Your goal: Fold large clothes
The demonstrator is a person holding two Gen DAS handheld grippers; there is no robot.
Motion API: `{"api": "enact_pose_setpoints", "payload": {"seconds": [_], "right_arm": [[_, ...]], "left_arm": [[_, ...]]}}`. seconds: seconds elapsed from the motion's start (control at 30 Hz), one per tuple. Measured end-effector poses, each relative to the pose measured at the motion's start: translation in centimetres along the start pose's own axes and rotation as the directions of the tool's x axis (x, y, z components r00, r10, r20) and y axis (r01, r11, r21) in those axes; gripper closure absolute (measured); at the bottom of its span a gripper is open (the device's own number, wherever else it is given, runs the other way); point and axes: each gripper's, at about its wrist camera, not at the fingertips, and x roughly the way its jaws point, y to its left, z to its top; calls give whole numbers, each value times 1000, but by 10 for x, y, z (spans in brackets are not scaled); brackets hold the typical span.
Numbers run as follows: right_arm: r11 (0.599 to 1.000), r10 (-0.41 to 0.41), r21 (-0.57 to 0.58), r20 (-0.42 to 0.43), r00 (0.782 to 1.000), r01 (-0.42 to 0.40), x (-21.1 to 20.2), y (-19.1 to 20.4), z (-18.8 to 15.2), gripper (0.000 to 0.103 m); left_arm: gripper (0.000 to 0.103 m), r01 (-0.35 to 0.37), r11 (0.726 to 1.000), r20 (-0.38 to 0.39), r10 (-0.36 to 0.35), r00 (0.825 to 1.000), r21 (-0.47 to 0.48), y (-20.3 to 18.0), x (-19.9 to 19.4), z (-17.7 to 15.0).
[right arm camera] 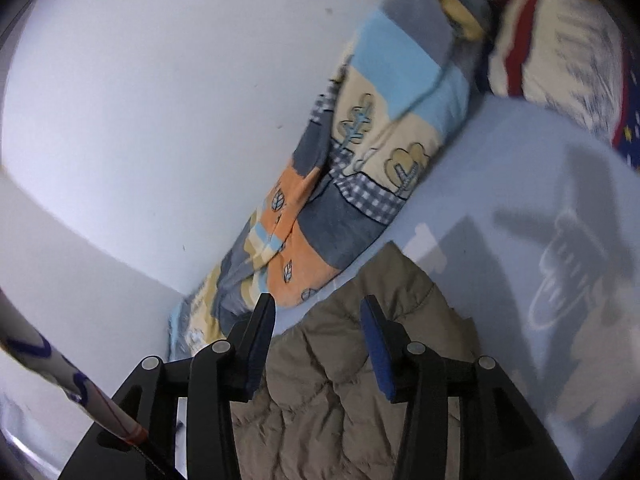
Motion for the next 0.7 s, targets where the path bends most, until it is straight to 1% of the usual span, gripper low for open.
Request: {"api": "enact_pose_setpoints", "payload": {"seconds": [0.07, 0.13, 0.17, 0.27, 0.3, 0.33, 0.37, 0.4, 0.47, 0.53, 0.6, 0.7], "right_arm": [[996, -25, -83, -40, 999, 21, 4, 12, -15, 54], [984, -56, -176, -87, 995, 40, 11, 25, -37, 54], [974, -69, -222, -109, 992, 43, 16, 32, -48, 54], [941, -128, -329, -143, 981, 75, 32, 47, -81, 54], [932, -140, -355, -160, 977, 76, 39, 50, -91, 54], [924, -149, -375, -172, 974, 75, 45, 51, -97, 54], [908, -178, -410, -182, 967, 90, 53, 54, -105, 54], [889, -216, -444, -185, 959, 114, 61, 56, -112, 54], [869, -252, -475, -182, 950, 139, 73, 55, -119, 54], [848, -299, -498, -170, 939, 180, 86, 50, -119, 54], [839, -324, -505, -167, 931, 202, 98, 42, -115, 54], [832, -359, -510, -196, 912, 218, 119, 28, -107, 54]], "left_arm": [[43, 6, 995, -24, -4, 1000, 95, -26, 10, -15], [43, 19, 982, -48, -10, 999, 187, -54, 20, -33], [43, 28, 977, -57, -16, 998, 213, -63, 25, -40], [43, 69, 948, -101, -39, 994, 311, -100, 45, -69], [43, 63, 942, -103, -30, 994, 330, -106, 52, -75], [43, 40, 936, -103, -4, 995, 350, -113, 61, -79], [43, 14, 935, -100, 23, 995, 354, -116, 69, -82], [43, -19, 940, -98, 55, 994, 341, -115, 80, -81], [43, -50, 956, -103, 83, 991, 288, -106, 97, -74], [42, -79, 962, -117, 112, 987, 260, -99, 111, -68], [42, -101, 966, -135, 136, 981, 239, -93, 124, -64], [41, -110, 971, -175, 148, 973, 210, -84, 140, -60]]}}
